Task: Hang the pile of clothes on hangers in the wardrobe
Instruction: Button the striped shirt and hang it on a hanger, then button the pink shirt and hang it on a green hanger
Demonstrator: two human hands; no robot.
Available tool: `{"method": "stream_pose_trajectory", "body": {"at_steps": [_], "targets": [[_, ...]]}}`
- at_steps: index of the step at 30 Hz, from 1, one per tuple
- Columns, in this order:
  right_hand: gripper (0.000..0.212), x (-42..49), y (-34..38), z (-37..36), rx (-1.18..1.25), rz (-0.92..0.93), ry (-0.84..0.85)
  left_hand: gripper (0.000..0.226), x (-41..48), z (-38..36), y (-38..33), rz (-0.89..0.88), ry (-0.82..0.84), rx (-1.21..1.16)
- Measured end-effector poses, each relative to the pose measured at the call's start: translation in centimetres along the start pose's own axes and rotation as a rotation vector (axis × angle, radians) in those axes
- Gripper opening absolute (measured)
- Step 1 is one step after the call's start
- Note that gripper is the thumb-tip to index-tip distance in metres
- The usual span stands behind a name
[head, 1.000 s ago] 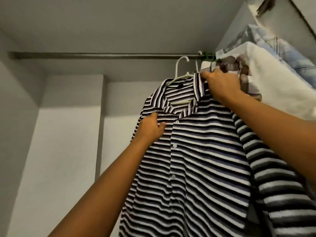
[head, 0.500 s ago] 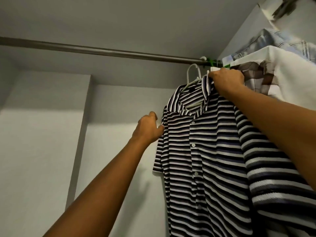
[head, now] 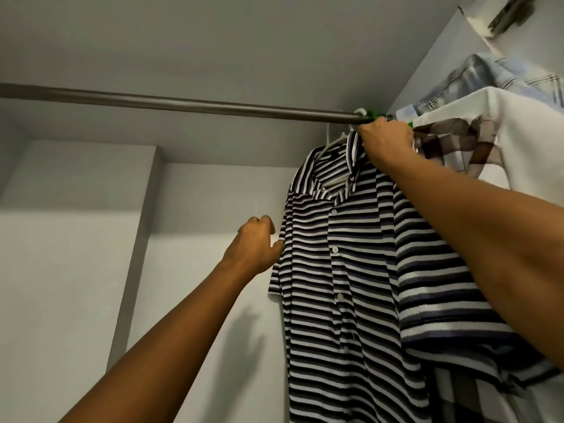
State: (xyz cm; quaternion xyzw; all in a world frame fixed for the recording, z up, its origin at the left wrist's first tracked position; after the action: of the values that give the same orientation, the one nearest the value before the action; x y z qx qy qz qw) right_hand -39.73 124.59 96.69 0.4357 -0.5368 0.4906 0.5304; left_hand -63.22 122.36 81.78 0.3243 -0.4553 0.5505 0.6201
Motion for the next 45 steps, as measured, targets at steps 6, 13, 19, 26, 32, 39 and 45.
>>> {"method": "stream_pose_trajectory", "body": {"at_steps": [6, 13, 19, 26, 32, 39, 45], "targets": [[0.035, -0.4, -1.7, 1.0, 0.036, -0.060, -0.045, 0.036, -0.4, 0.3, 0.1, 0.001, -0.013, 0.001], [0.030, -6.7, -2.7, 3.3, 0.001, 0.037, -0.173, 0.030, -5.9, -1.5, -0.2, 0.031, -0.015, -0.067], [0.030, -15.7, 1.7, 3.5, 0.237, 0.416, -0.079, 0.013, -9.4, -3.7, -2.9, 0.027, 0.078, -0.172], [0.027, -30.5, 0.6, 6.9, 0.471, 0.654, 0.191, 0.010, -16.2, -6.7, -8.1, -0.069, 0.156, -0.489], [0.031, -39.6, -4.1, 9.3, 0.230, 0.641, 0.464, 0.013, -24.5, -9.6, -14.9, -0.147, 0.361, -0.741], [0.030, -49.3, -19.0, 18.3, -0.037, 0.208, 0.683, 0.007, -37.0, -9.0, -31.4, -0.402, 0.649, -1.066], [0.030, -62.2, -36.0, 34.8, -0.368, -0.242, 0.793, 0.007, -52.0, -3.9, -49.6, -0.595, 0.924, -1.368]]}}
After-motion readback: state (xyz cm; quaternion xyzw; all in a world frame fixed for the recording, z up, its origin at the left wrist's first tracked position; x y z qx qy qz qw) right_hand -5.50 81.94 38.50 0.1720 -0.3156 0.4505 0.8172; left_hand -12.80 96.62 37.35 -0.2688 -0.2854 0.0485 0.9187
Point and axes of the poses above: each hand's wrist, its own x-axis towards the middle knuckle, its own z-axis out of the back of the hand, y = z × x, the point moved 8 cm from there along x, towards the middle knuckle, and after that the axes turned 8 degrees about -x, right-handed, at the moved point
